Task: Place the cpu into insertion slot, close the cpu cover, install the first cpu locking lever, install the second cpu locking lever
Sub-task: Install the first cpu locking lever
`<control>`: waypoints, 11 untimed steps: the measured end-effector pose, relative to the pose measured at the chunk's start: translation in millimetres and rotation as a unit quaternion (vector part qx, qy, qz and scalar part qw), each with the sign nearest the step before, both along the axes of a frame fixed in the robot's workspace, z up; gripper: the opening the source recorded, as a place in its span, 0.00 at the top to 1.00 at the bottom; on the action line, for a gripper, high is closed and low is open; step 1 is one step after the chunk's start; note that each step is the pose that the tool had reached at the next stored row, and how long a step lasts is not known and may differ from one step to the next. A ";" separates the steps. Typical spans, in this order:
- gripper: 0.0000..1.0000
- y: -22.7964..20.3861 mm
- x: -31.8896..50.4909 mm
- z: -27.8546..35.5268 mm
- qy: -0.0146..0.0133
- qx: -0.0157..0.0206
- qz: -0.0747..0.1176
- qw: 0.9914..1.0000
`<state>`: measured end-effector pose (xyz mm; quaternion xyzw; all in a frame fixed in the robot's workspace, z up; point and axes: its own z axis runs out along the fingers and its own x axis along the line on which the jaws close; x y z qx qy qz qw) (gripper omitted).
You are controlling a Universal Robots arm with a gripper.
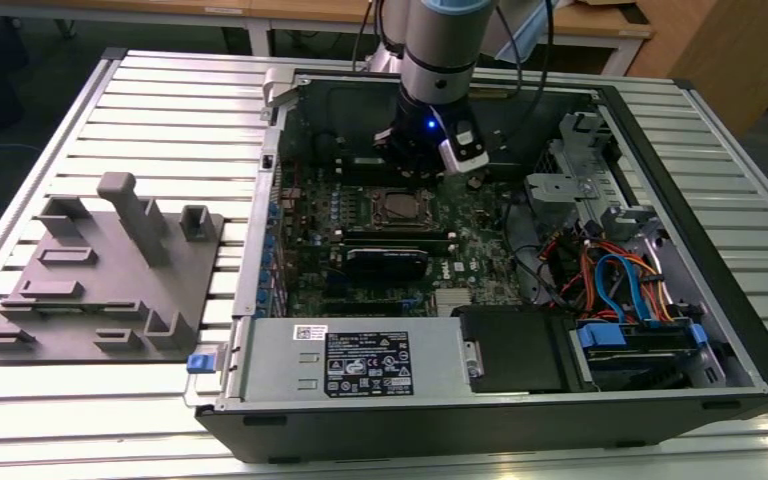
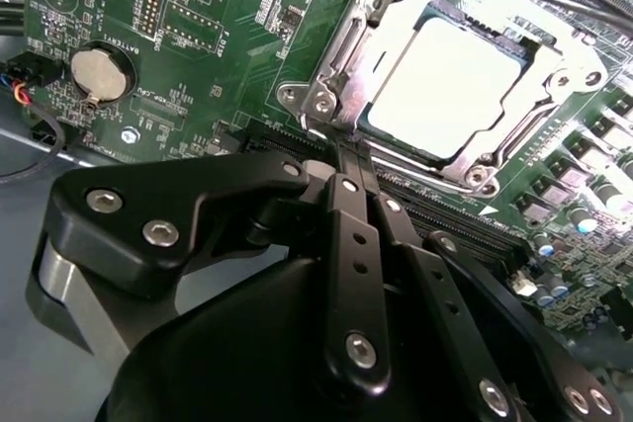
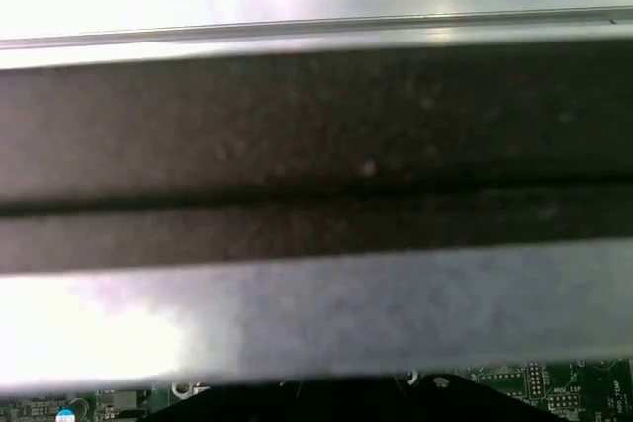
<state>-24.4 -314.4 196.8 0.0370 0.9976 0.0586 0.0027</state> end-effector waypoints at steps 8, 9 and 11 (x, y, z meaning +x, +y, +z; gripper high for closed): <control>0.89 -0.1 -0.1 -0.8 0.000 0.009 0.000 1.000; 0.89 -0.1 -0.1 -0.8 0.000 0.012 0.000 1.000; 0.89 -0.1 -0.1 -0.7 0.000 0.016 0.000 1.000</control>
